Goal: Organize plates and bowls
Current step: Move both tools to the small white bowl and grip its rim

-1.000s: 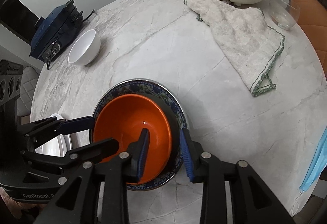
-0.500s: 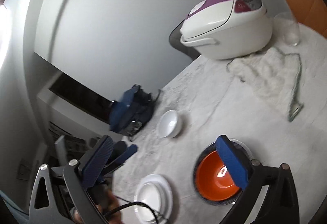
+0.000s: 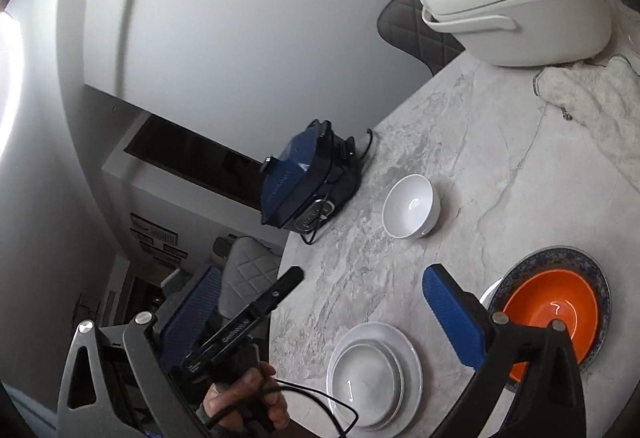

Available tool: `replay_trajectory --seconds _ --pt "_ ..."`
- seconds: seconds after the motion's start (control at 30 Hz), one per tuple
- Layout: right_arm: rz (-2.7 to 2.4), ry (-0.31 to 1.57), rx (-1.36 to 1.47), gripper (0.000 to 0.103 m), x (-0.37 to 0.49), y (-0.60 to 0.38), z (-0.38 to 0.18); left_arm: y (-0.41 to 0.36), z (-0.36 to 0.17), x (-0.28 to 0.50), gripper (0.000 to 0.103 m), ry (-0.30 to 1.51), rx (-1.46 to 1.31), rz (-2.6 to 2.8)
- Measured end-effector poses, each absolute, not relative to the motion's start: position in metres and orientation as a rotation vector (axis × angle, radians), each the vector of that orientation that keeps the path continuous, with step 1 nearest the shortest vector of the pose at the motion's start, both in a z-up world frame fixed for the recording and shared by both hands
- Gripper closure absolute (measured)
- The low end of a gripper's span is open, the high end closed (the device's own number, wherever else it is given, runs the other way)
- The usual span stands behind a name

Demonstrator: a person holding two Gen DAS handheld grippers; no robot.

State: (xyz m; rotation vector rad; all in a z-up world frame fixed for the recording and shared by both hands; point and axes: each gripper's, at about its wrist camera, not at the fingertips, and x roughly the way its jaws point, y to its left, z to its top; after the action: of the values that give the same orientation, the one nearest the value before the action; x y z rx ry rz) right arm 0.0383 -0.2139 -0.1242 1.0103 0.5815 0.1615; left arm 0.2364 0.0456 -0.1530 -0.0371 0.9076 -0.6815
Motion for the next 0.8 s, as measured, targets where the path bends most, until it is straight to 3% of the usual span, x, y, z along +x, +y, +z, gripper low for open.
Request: replay_trajectory --seconds 0.17,0.27,0.33,0.6,0.7,0.8 --pt "0.099 0.63 0.649 0.0 0.124 -0.224 -0.116 0.028 -0.181 0.314 0.025 1.04 0.098 -0.601" --pt "0.068 0.808 0.513 0.001 0.192 -0.236 -0.138 0.01 -0.207 0.349 0.025 1.083 0.118 -0.619" --pt "0.103 0.924 0.535 0.013 0.225 -0.243 -0.163 -0.002 -0.224 0.369 0.025 1.127 0.106 -0.617" --pt "0.167 1.155 0.708 0.017 0.285 -0.254 -0.256 -0.049 -0.274 0.388 0.026 1.24 0.145 -0.742" --pt "0.186 1.173 0.729 0.028 0.288 -0.25 -0.272 -0.053 -0.286 0.391 0.026 1.272 0.108 -0.772" --pt "0.194 1.169 0.791 0.053 0.286 -0.254 -0.283 -0.058 -0.294 0.395 0.026 1.294 0.089 -0.789"
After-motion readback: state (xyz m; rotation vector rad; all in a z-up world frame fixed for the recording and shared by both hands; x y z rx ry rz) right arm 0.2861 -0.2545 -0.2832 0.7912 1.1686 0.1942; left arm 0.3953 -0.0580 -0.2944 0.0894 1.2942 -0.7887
